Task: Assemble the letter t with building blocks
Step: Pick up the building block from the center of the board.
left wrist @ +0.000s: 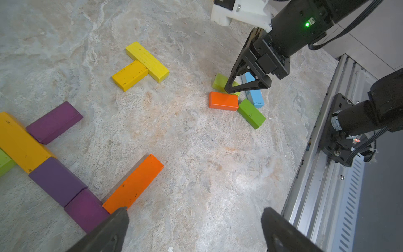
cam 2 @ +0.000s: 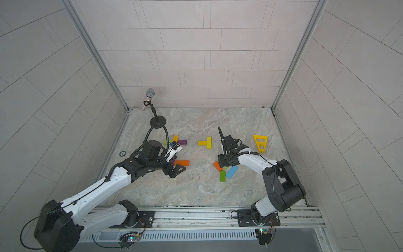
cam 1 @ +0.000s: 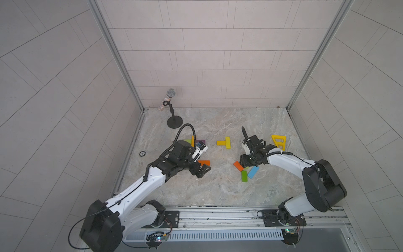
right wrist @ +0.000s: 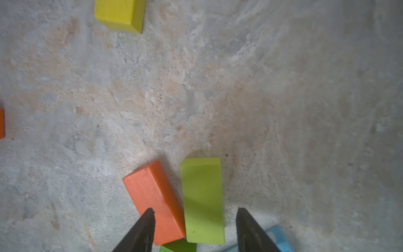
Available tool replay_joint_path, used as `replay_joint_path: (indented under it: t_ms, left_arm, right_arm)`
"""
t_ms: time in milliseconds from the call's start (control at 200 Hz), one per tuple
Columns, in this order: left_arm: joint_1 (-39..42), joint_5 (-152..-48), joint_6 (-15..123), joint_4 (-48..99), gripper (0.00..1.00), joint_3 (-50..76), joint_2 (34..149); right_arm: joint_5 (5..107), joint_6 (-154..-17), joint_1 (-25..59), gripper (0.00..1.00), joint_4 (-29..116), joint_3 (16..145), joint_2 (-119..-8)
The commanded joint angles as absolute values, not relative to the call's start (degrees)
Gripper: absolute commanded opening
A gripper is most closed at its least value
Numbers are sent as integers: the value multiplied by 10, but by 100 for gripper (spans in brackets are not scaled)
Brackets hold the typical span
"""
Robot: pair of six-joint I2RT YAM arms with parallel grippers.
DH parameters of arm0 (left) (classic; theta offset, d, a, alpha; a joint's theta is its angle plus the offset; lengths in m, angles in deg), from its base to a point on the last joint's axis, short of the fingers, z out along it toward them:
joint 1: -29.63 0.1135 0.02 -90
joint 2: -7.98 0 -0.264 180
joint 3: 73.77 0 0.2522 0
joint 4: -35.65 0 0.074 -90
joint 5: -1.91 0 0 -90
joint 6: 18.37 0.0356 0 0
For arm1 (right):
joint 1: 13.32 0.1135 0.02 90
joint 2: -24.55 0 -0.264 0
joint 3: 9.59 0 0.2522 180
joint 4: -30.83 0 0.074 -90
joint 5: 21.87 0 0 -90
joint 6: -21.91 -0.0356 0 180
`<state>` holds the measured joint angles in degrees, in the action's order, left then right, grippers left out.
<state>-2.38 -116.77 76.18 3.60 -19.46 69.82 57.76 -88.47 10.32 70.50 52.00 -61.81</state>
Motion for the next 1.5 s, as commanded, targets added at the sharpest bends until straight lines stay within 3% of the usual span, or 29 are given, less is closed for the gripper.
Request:
replay_joint_path:
  t_ms: [0, 1496]
  left_arm:
    - [-26, -1164, 769, 43, 100, -200, 696]
    - [-26, -1167, 767, 64, 100, -220, 705]
  right_arm:
    - [604, -883, 108, 61, 713, 517, -632]
    - [583, -879, 85, 53, 703, 518, -654]
